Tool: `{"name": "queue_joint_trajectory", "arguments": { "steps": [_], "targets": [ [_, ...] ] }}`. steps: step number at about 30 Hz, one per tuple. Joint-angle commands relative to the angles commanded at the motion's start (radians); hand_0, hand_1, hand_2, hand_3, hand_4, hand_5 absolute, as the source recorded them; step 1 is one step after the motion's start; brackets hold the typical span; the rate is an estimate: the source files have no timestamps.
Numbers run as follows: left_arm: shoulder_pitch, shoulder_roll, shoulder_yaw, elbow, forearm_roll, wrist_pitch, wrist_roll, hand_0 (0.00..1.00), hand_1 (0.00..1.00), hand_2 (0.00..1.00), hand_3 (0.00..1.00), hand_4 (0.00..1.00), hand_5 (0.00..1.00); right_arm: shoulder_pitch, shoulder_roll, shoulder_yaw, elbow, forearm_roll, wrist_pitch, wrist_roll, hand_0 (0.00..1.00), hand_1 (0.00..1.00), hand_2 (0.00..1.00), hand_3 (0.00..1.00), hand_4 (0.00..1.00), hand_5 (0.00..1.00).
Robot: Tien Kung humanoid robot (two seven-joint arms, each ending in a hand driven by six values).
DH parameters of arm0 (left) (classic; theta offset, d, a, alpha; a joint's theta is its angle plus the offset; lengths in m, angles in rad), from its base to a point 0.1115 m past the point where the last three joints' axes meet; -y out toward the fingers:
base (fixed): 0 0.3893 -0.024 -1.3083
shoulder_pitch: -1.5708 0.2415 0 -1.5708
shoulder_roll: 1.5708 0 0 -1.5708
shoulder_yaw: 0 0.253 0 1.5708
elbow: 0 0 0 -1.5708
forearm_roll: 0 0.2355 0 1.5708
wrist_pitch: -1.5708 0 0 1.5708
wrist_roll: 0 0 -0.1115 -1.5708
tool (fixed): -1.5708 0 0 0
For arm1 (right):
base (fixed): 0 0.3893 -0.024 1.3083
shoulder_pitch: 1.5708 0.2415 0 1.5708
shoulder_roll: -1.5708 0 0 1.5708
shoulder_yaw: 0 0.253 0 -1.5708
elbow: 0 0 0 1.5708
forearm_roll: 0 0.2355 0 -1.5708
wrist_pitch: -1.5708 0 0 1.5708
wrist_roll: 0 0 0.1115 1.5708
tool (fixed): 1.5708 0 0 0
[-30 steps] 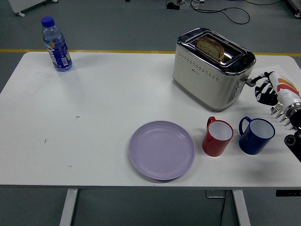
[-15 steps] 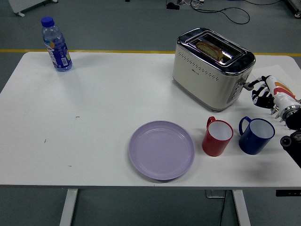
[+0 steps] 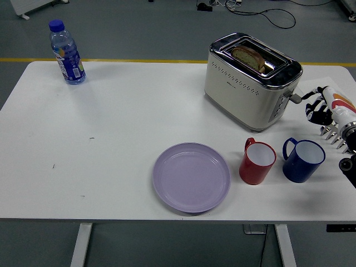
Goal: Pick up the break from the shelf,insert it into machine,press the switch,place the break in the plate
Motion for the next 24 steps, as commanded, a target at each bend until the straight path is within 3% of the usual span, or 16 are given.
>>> {"name": "queue_joint_trajectory", "arguments": {
  "steps": [9, 10, 15, 16, 21, 22, 24],
  "targets": [
    [0.002, 0.0, -0.004, 0.0, 0.009, -0.004, 0.002, 0.602, 0.464, 0.441, 0.545, 0.29, 0.931, -0.007, -0.02, 0.067, 0.046, -0.036, -0.024, -0.004, 0.261, 0.251, 0.342, 0.587, 0.517, 0.002],
    [0.004, 0.0, -0.004, 0.0, 0.011, -0.006, 0.003, 0.602, 0.463, 0.442, 0.545, 0.289, 0.931, -0.008, -0.024, 0.078, 0.061, -0.04, -0.031, -0.003, 0.222, 0.256, 0.371, 0.62, 0.469, 0.002],
    [0.008, 0.0, -0.009, 0.0, 0.018, -0.007, 0.005, 0.602, 0.463, 0.442, 0.545, 0.289, 0.931, -0.004, -0.03, 0.096, 0.102, -0.023, -0.074, 0.029, 0.222, 0.256, 0.371, 0.62, 0.469, 0.002],
    [0.01, 0.0, -0.01, 0.0, 0.019, -0.008, 0.005, 0.602, 0.464, 0.442, 0.546, 0.289, 0.93, -0.002, -0.031, 0.098, 0.111, -0.012, -0.081, 0.039, 0.305, 0.336, 0.522, 0.792, 0.584, 0.226],
    [0.013, 0.0, -0.012, 0.0, 0.025, -0.01, 0.007, 0.602, 0.464, 0.442, 0.546, 0.289, 0.93, 0.009, -0.032, 0.098, 0.134, 0.008, -0.084, 0.056, 0.305, 0.336, 0.522, 0.792, 0.584, 0.226],
    [0.015, 0.0, -0.012, 0.0, 0.026, -0.011, 0.007, 0.603, 0.465, 0.443, 0.546, 0.289, 0.931, 0.012, -0.032, 0.095, 0.141, 0.013, -0.085, 0.058, 0.689, 0.682, 0.847, 0.909, 0.727, 0.428],
    [0.016, 0.0, -0.011, 0.0, 0.025, -0.011, 0.007, 0.603, 0.465, 0.443, 0.546, 0.289, 0.931, 0.016, -0.032, 0.091, 0.149, 0.017, -0.086, 0.059, 0.689, 0.682, 0.847, 0.909, 0.727, 0.428]
  ]
}}
